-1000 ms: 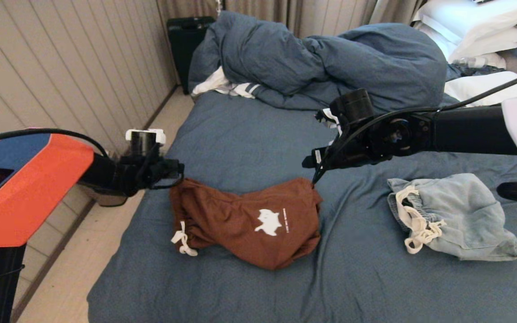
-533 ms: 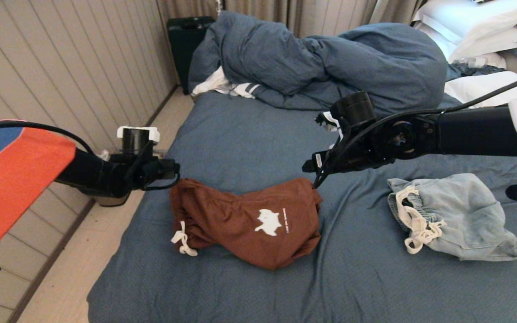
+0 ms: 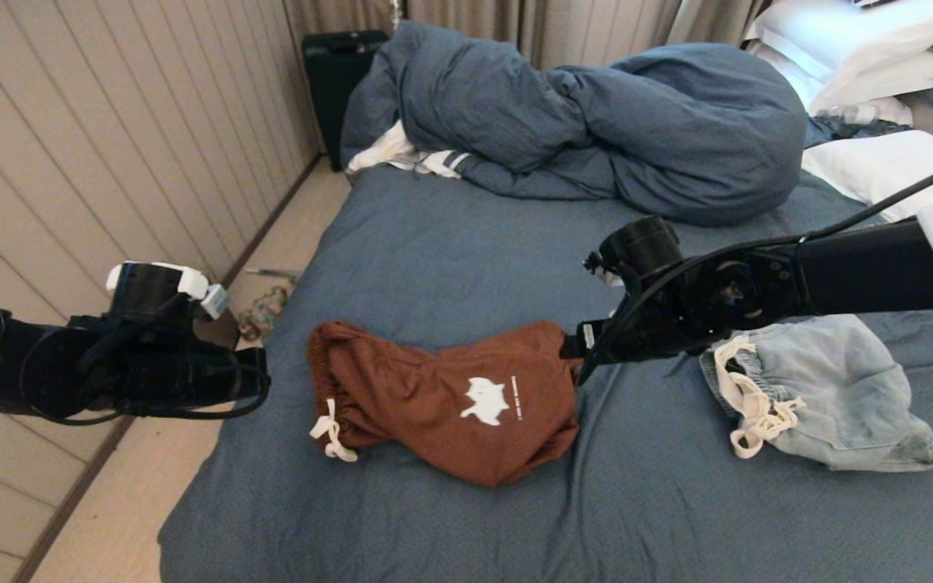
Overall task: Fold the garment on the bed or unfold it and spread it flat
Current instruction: Fold the brown shorts
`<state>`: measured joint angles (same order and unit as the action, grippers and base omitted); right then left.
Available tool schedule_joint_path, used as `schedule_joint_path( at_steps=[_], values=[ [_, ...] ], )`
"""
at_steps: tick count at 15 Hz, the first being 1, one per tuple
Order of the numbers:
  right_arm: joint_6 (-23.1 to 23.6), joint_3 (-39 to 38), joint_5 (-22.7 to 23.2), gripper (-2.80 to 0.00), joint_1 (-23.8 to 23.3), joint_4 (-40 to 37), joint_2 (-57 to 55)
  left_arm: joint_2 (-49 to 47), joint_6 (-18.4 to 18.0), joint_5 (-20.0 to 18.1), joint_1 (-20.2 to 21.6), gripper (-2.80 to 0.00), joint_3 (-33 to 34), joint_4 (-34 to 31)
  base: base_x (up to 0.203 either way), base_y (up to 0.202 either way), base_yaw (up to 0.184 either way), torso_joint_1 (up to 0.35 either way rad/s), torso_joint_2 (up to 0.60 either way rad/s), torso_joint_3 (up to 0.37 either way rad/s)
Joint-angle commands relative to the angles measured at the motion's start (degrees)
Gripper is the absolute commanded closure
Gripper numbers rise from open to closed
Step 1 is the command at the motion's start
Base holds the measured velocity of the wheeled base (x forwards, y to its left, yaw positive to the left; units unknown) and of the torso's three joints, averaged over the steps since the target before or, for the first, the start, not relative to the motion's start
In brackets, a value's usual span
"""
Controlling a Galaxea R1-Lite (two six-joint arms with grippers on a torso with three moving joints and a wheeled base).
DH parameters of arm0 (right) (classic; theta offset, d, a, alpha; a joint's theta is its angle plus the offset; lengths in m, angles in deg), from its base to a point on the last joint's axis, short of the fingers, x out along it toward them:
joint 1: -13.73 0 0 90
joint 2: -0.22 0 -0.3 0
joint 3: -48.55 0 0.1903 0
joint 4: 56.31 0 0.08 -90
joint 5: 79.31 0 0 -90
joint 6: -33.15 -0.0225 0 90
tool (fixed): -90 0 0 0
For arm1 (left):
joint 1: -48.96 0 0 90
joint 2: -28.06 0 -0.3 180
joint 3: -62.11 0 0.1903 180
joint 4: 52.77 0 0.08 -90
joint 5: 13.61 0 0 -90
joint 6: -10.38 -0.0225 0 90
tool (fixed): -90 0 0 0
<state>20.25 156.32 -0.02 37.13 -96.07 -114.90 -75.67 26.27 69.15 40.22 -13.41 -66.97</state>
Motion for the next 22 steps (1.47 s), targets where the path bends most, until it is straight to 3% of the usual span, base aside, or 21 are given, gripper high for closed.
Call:
schedule_joint_path(
  at_steps=[1, 9, 10, 21, 22],
  values=[
    [-0.75, -1.41, -0.03, -2.8, -0.01, -0.06, -1.44, 1.02, 1.3, -4.54, 0.9, 0.0, 2.36, -0.03, 0.0, 0.0, 0.0, 0.0, 0.0, 0.0],
    [-2.67, 2.18, -0.1, -2.8, 1.92, 0.22, -7.66, 0.12, 1.34, -4.42, 0.89, 0.0, 5.47, 3.35, 0.0, 0.0, 0.0, 0.0, 0.0, 0.0],
    [-2.75, 2.0, -0.1, 0.0, 1.92, 0.14, -7.66, 0.02, 1.34, -4.21, 0.91, 0.0, 5.67, 4.09, 0.0, 0.0, 0.0, 0.0, 0.0, 0.0],
    [-4.31, 1.16, -0.6, 0.0, 3.06, 0.33, -9.5, -0.95, 1.26, -4.19, 0.83, 0.0, 6.4, 4.8, 0.0, 0.0, 0.0, 0.0, 0.0, 0.0],
    [-4.51, 1.8, -0.59, -2.8, 3.0, 1.24, -9.62, -0.86, 1.31, -4.19, 0.83, 0.0, 6.5, 4.8, 0.0, 0.0, 0.0, 0.0, 0.0, 0.0]
  ],
)
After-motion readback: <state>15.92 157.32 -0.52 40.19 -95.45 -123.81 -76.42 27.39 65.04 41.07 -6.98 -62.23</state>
